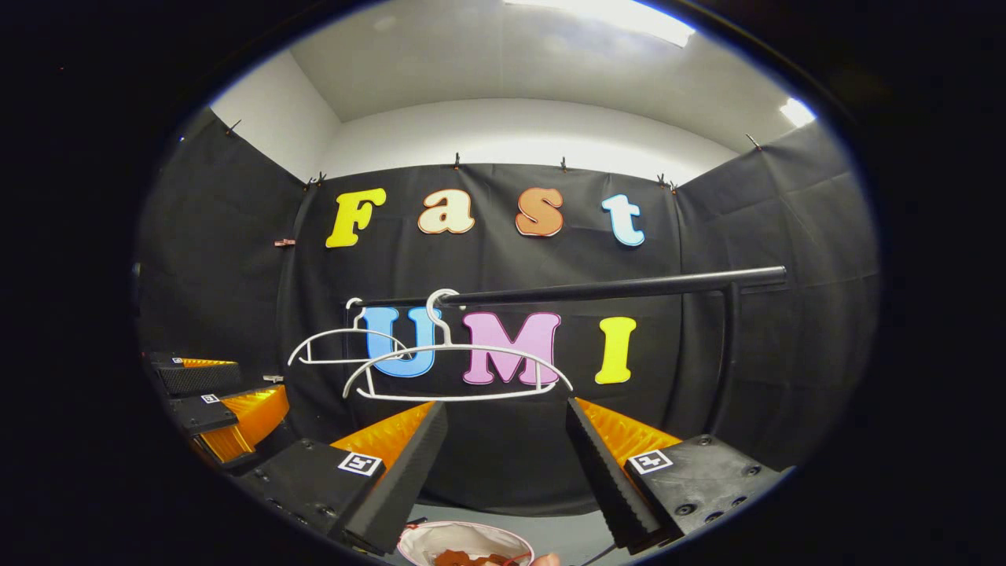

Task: Grasp the clothes on the hanger with both hands and then place them into the laundry hamper below.

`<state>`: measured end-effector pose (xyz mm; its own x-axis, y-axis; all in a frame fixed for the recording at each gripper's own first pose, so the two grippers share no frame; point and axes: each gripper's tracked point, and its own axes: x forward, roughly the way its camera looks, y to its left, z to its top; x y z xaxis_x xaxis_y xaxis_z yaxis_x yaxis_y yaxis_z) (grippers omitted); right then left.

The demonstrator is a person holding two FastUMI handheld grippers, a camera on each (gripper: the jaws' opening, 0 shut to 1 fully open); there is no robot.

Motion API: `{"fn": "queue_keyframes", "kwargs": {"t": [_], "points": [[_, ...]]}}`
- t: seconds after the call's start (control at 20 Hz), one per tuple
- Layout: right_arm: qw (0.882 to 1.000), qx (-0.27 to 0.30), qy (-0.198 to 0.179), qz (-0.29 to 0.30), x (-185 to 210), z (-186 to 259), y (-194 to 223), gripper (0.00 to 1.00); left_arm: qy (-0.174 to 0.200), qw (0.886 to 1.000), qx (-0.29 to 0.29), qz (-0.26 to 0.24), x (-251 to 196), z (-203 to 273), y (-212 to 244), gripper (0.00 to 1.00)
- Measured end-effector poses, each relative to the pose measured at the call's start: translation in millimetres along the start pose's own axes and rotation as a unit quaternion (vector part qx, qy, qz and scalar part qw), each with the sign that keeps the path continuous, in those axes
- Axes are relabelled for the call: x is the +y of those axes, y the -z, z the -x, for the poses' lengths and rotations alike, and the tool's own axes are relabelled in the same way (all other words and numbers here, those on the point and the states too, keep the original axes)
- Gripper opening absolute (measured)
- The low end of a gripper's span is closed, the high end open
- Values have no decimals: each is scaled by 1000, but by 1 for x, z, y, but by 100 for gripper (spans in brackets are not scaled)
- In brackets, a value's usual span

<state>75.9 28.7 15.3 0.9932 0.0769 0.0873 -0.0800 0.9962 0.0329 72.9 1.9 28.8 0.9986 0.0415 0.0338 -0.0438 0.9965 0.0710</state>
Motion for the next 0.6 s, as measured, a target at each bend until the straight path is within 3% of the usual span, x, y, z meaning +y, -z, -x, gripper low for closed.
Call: {"fn": "queue_keyframes", "kwargs": {"t": [0.6], "points": [[1000,0,-7,1,6,-3,1,97,-1,1000,2,-7,2,-2,1,93]]}}
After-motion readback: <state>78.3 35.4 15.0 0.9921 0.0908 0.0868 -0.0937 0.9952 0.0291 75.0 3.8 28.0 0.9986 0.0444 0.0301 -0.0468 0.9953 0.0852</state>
